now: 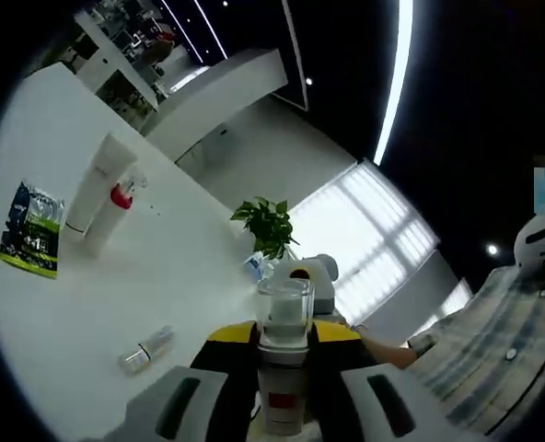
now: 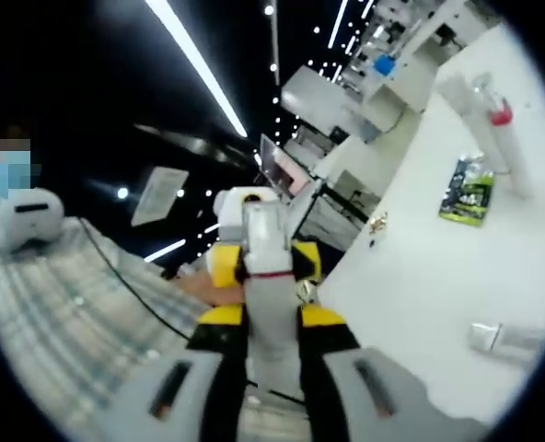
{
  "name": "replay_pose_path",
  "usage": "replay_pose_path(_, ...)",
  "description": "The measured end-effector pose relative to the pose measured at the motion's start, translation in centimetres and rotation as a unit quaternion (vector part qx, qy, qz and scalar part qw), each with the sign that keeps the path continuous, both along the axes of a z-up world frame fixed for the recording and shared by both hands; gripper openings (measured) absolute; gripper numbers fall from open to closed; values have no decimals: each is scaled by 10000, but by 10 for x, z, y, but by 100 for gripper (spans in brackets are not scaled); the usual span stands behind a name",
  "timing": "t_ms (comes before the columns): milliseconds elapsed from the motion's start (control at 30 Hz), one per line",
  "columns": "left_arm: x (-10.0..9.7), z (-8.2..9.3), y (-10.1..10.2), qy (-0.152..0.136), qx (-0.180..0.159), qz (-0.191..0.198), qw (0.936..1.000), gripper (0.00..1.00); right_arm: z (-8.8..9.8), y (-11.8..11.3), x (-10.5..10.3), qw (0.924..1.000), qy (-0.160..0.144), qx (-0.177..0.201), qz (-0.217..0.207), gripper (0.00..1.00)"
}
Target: Arrange the skincare products in the storage area until every visible bottle or jar stands upright without overlapping.
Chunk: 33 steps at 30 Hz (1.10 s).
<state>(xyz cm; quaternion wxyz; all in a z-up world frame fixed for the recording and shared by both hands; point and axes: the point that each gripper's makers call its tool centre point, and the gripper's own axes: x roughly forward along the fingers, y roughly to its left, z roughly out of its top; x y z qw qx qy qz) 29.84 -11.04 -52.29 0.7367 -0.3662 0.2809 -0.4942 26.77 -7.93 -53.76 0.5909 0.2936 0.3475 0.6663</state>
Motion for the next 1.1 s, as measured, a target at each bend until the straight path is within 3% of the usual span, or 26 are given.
replay_pose_path(67,10,-1,4,-30,100,296,9995,22,0,1,11,9996,-62,25,-258,19)
replay_pose_path(133,19,-6,10,250,150,560,9980,22,-1,3,19,9988,-181,-77,-442,20)
replay_pose_path(167,23,-8,12,251,255,663,9972,22,-5,4,26,9966,-486,-268,-613,20)
replay_pose_path(267,30,-14,17,317,574,848,9942,21,-11,10,32,9889,-996,-694,-852,21)
replay_pose_path(367,38,-19,23,283,970,1060,9892,21,-21,14,34,9724,-1708,-1324,-880,22)
replay_pose_path(467,45,-20,29,321,1189,1314,9836,21,-26,17,37,9616,-1921,-1684,-1006,23)
replay_pose_path(533,47,-20,32,471,1140,1479,9813,21,-29,23,34,9589,-1926,-1850,-960,24)
replay_pose_path(600,50,-23,36,613,1190,1665,9769,21,-33,25,37,9479,-2168,-2076,-1071,23)
replay_pose_path(633,49,-24,35,547,1212,1638,9775,21,-34,25,38,9466,-2131,-2150,-1110,23)
replay_pose_path(733,47,-25,37,538,1243,1661,9768,21,-36,25,36,9509,-1908,-2148,-1149,21)
replay_pose_path(833,42,-22,38,464,1086,1533,9811,22,-33,21,35,9604,-1681,-1909,-1135,20)
replay_pose_path(900,38,-18,35,366,912,1304,9866,22,-27,21,29,9726,-1335,-1589,-1044,19)
replay_pose_path(1033,29,-5,32,131,556,919,9941,24,-14,18,22,9861,-818,-1063,-978,19)
replay_pose_path(1100,22,6,29,79,234,654,9976,26,0,17,10,9955,-362,-576,-665,19)
